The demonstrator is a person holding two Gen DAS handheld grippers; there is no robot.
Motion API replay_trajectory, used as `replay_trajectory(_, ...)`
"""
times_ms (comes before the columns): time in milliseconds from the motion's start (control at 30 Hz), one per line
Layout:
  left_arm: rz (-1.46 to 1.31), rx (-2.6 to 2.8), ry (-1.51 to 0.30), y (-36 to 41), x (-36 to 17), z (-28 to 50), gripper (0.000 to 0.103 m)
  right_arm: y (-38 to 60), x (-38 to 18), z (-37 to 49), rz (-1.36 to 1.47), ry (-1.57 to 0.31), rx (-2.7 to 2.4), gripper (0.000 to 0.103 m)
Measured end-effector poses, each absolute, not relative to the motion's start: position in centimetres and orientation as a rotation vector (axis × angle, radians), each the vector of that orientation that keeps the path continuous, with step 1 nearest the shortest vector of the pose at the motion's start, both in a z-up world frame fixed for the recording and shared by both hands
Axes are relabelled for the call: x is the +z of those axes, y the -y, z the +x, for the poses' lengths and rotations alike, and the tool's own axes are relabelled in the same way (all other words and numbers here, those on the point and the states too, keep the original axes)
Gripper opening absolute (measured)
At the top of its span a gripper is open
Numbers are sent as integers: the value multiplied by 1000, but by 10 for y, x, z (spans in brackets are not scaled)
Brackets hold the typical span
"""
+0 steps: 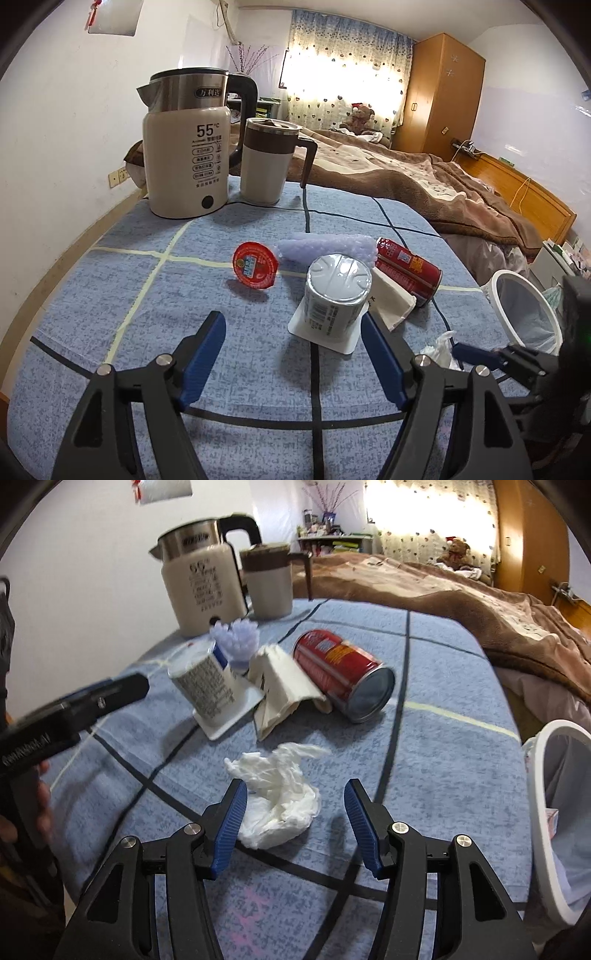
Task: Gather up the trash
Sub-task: 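Grasp the white tissue with the right tool while the left tool grasps the white yogurt cup, then carry the yogurt cup and tissue over the bin and release both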
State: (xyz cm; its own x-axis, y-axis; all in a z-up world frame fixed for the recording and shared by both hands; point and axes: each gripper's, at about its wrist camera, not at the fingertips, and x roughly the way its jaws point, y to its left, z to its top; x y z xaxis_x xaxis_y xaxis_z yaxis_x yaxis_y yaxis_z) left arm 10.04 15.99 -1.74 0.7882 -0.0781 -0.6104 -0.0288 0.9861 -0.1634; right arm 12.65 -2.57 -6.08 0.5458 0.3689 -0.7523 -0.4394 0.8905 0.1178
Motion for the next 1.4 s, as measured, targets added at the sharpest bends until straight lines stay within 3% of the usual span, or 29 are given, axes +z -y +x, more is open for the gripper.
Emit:
replay_trajectory(300, -187, -92, -689, -154, -24, 117, 78, 30, -70, 136, -66, -908, 469, 55)
replay_trajectory(333, -190, -98, -691, -153, -25, 119, 78, 31, -70, 136, -64, -908, 470, 53)
replay_trajectory(433, -175, -90, -699, -149, -26, 124, 78, 31, -68, 135, -61, -898, 478, 32)
replay_trajectory(733, -165, -103, -705, -140, -30, 138, 78, 37, -63, 132, -42, -858, 452, 21)
replay_trajectory(1067, -147, -105, -722, -127, -36, 159, 78, 46, -59, 132, -3, -832, 424, 20)
replay_trajectory(1233, -157, -100, -728, -126, -40, 162, 70, 48, -59, 133, 4, -830, 422, 20)
replay_trajectory(1367, -165, -90, -740, -126, -42, 164, 52, 48, -59, 133, 5, -828, 425, 20)
replay_trajectory(1400, -164, -87, -740, -127, -42, 163, 52, 48, -59, 133, 5, -827, 426, 20)
